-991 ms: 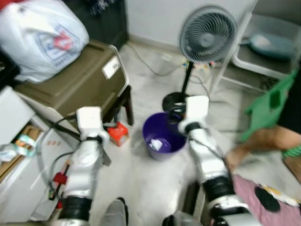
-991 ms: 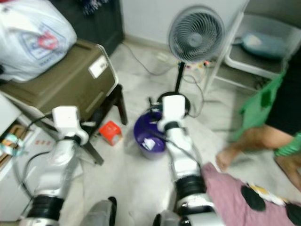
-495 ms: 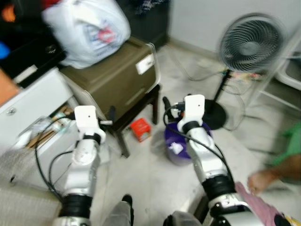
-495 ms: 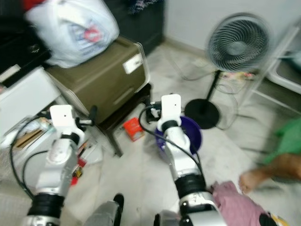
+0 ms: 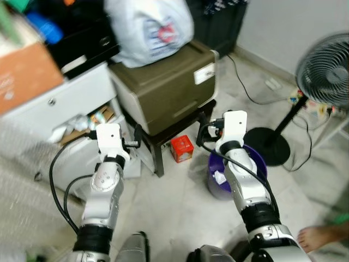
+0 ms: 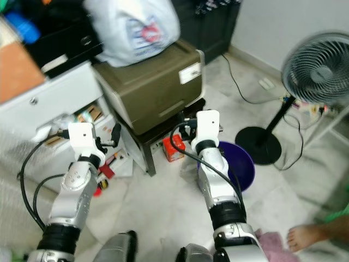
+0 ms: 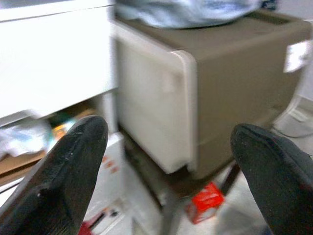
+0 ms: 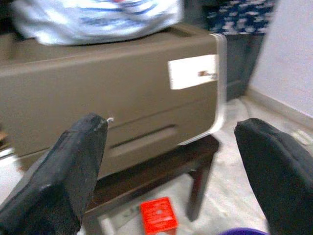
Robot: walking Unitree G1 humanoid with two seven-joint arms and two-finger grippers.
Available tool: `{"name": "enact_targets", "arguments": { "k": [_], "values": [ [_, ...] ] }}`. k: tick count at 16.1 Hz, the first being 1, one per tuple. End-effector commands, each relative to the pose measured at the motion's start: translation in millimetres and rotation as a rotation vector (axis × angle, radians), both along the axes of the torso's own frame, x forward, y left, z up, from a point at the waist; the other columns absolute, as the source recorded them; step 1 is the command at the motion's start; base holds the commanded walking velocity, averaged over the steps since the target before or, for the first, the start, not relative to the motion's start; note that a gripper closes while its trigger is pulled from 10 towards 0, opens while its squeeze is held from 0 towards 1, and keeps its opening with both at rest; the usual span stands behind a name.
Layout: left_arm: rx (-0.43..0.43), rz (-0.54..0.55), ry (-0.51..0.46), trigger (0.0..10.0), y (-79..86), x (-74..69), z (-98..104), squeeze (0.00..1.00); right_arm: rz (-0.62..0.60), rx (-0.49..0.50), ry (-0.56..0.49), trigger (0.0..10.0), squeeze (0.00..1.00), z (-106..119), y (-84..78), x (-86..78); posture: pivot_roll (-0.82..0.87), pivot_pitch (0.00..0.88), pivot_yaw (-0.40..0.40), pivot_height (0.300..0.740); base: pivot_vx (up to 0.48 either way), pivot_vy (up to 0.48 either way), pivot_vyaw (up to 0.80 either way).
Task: Clean up the room
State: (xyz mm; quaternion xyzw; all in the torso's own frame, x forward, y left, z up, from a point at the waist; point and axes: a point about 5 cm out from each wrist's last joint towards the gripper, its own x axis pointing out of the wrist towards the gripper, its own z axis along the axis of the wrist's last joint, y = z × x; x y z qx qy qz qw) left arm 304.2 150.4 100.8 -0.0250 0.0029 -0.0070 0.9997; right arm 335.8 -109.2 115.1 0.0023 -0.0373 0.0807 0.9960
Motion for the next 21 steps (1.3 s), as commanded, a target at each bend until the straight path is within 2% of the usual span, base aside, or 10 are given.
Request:
{"name": "enact_targets", "arguments": {
  "k": [1,7,9,15,17,19,20,21],
  "values": [
    [-0.003,0.025,0.005,10.0,4.5,-0.9,-1.5,0.0,0.023,-0.001,-0.004,10.0,0.0,1.3,5.4,0.1,0.03,0.164,-0.035,0.74,0.0,0.0,0.8],
    [0.005,0.022,0.009,10.0,4.9,0.6,-1.7,0.0,0.023,-0.001,-0.007,10.0,0.0,1.9,5.2,0.9,0.03,0.153,-0.031,0.74,0.0,0.0,0.8],
    [0.001,-0.019,0.039,10.0,1.3,-0.5,-5.9,0.0,0.015,-0.008,-0.006,10.0,0.0,0.9,1.6,0.8,0.03,0.152,-0.028,0.74,0.0,0.0,0.8],
    [0.002,-0.042,0.056,10.0,-1.9,-0.5,-8.5,0.0,0.005,-0.007,-0.007,10.0,0.0,0.8,-0.9,0.7,0.02,0.154,-0.025,0.74,0.0,0.0,0.8],
    [0.002,-0.042,0.059,10.0,-2.1,-0.6,-8.8,0.0,0.0,-0.004,-0.007,10.0,0.0,0.7,-2.6,0.5,0.02,0.155,-0.023,0.74,0.0,0.0,0.22],
    [-0.015,-0.083,0.096,10.0,-4.6,-3.7,-13.0,0.0,-0.017,-0.015,-0.002,10.0,0.0,-1.5,-9.3,-1.3,0.02,0.153,-0.023,0.74,0.0,0.0,0.0],
    [-0.004,-0.121,0.107,10.0,-5.9,-7.3,-14.4,0.0,-0.03,-0.024,0.004,10.0,0.0,-3.8,-15.6,-4.0,0.02,0.153,-0.021,0.74,0.0,0.0,0.0],
    [0.044,-0.152,0.115,10.0,-6.2,-11.5,-14.8,0.0,-0.048,-0.045,0.012,10.0,0.0,-7.4,-24.9,-8.4,0.02,0.153,-0.019,0.74,0.0,0.0,0.0]
  ]
}}
